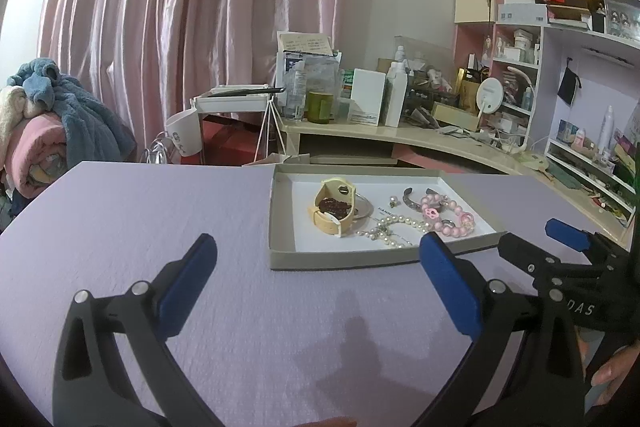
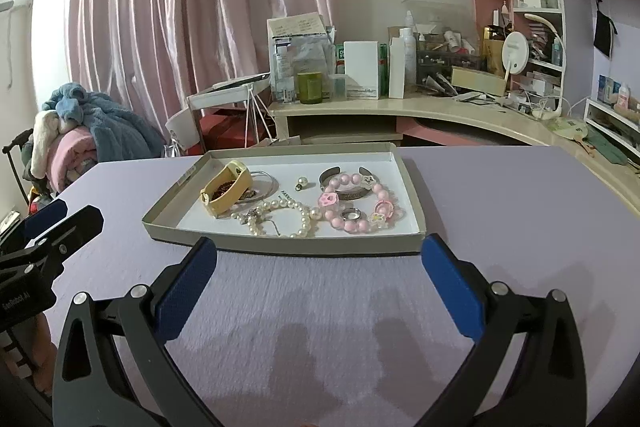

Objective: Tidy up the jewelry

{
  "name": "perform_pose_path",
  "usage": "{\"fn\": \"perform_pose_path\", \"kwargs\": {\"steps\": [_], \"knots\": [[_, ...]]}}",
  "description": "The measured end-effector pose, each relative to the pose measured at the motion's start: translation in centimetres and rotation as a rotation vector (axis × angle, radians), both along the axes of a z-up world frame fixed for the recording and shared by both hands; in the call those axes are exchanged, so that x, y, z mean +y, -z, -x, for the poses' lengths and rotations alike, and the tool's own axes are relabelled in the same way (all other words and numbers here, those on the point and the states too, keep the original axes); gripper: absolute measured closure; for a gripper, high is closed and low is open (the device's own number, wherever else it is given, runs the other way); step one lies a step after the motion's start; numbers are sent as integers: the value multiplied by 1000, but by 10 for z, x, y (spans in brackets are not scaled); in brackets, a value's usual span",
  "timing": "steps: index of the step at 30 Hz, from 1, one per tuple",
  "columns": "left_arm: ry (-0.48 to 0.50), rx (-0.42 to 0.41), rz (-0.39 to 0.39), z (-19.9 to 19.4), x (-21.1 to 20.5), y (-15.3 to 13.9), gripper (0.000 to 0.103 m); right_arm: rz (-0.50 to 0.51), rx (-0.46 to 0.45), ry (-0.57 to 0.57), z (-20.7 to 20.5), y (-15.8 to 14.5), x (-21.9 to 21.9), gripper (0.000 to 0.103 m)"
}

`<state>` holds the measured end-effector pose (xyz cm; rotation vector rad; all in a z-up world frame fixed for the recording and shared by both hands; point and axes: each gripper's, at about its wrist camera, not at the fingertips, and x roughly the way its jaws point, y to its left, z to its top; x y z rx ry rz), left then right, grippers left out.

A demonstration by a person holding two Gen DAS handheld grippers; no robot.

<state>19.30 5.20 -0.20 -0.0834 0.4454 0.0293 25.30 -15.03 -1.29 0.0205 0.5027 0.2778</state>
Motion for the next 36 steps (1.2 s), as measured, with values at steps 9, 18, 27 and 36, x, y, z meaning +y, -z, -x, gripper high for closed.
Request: {"fn": "perform_pose_path", "kwargs": {"steps": [9, 18, 27, 36], "knots": [[-4, 26, -32, 6, -4, -13, 2, -14, 13, 16, 3, -13, -3, 1], [-34, 38, 2, 16, 6, -27, 2, -24, 27, 19, 12, -22, -4, 1], [-29, 31, 21, 20, 5, -35, 2, -22, 15, 10, 20, -29, -1, 1], [-11, 60, 37, 18, 5, -28, 2, -44, 53, -2, 19, -26, 1, 1]]}}
